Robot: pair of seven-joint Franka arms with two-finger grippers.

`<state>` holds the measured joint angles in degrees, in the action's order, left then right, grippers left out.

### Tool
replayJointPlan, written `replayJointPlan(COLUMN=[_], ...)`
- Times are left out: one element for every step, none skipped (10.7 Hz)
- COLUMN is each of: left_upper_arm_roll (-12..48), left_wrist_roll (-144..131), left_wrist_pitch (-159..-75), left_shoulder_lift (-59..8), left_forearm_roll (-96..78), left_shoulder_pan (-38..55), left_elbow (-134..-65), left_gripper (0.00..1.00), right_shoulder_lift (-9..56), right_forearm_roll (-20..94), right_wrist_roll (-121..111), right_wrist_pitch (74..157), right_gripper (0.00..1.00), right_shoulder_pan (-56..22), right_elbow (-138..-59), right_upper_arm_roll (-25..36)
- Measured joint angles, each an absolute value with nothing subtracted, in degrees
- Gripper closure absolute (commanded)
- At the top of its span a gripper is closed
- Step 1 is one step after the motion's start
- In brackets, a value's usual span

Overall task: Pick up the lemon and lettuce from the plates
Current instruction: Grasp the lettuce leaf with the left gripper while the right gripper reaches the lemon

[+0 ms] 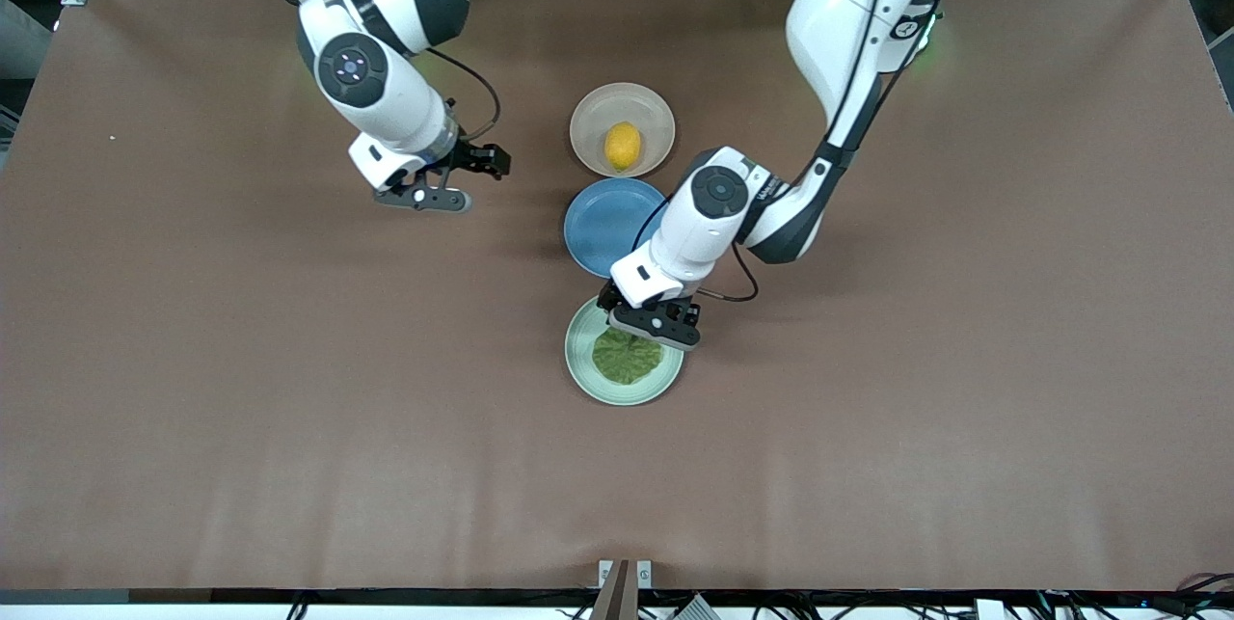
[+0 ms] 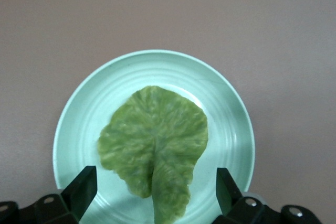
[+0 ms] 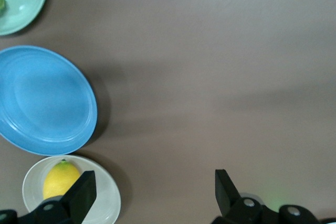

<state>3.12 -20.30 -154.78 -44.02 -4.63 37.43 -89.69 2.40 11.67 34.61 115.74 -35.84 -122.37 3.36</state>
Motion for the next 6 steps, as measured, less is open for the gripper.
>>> replayJointPlan(left_upper_arm_roll=[1.12, -0.14, -0.72, -1.10, -1.23, -1.23], left_wrist_roll=[-20.74, -20.75, -20.75, -20.75, -20.86, -21.31], left_wrist_pitch=[-156.11, -157.50, -158.26, -158.67, -159.06, -159.11], left_shoulder_lift=[-45.15, -46.50, -47.66, -48.52, -49.03, -49.31], left_forearm_roll=[-4.61, -4.61, -4.20, -3.79, -3.73, -3.68], left_shoulder_pan=[39.26, 40.15, 40.31, 40.30, 40.31, 40.38], left_elbow=[-89.76, -89.77, -89.77, -89.71, -89.49, -89.09], left_gripper=[0.12, 0.15, 0.19, 0.25, 0.35, 0.53], right_shoulder_lift=[3.42, 4.62, 5.79, 6.94, 8.13, 9.42], right_forearm_roll=[12.74, 13.35, 13.64, 14.45, 16.29, 18.70], right_wrist_roll=[35.40, 36.66, 38.92, 41.31, 42.97, 44.00], right_wrist_pitch=[116.32, 117.23, 118.53, 119.88, 121.18, 122.75], right_gripper=[0.00, 0.00, 0.00, 0.00, 0.00, 0.00], right_shoulder_pan=[-37.06, -38.33, -39.41, -40.55, -41.91, -43.30], right_elbow=[-122.49, -122.53, -122.54, -122.56, -122.59, -122.60], right_upper_arm_roll=[3.36, 3.35, 3.34, 3.33, 3.32, 3.30])
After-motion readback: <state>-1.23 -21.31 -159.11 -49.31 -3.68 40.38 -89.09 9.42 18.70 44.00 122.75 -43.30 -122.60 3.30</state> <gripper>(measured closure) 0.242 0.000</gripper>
